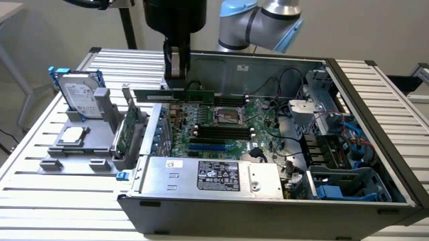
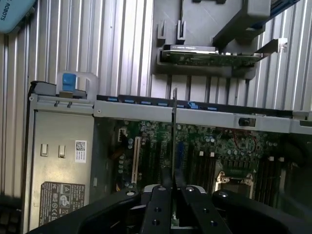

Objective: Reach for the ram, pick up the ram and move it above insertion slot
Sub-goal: 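Pick up the ram and move it above insertion slot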

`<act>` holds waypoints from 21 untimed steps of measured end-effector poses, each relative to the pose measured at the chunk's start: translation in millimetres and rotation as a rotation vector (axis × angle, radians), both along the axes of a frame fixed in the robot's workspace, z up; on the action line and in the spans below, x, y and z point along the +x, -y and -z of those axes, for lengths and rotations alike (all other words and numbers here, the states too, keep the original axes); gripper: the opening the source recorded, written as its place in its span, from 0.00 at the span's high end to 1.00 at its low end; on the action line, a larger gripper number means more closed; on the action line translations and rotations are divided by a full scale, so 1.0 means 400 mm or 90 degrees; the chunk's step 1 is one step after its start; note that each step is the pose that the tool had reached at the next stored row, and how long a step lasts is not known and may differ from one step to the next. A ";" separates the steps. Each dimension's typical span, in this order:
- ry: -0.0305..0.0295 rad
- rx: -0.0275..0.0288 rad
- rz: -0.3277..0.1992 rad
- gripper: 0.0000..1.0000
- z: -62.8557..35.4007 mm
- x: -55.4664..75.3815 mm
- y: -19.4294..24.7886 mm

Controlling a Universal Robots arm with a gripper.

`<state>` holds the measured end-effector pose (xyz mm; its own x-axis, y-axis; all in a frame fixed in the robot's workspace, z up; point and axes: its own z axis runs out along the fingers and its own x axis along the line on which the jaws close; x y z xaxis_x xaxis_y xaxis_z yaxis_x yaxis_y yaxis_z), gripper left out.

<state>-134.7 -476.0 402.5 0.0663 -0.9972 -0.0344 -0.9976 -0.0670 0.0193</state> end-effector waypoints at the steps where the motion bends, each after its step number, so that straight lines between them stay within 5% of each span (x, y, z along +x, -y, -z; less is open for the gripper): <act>1: 0.0000 0.0000 0.000 0.87 0.000 0.009 -0.004; 8: 0.0000 0.0000 0.000 0.87 0.002 0.067 -0.040; 21: 0.0000 -0.0006 0.000 0.87 0.022 0.146 -0.148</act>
<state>-76.2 -416.9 393.6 0.0664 -0.9972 -0.0335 -0.9976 -0.0670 0.0193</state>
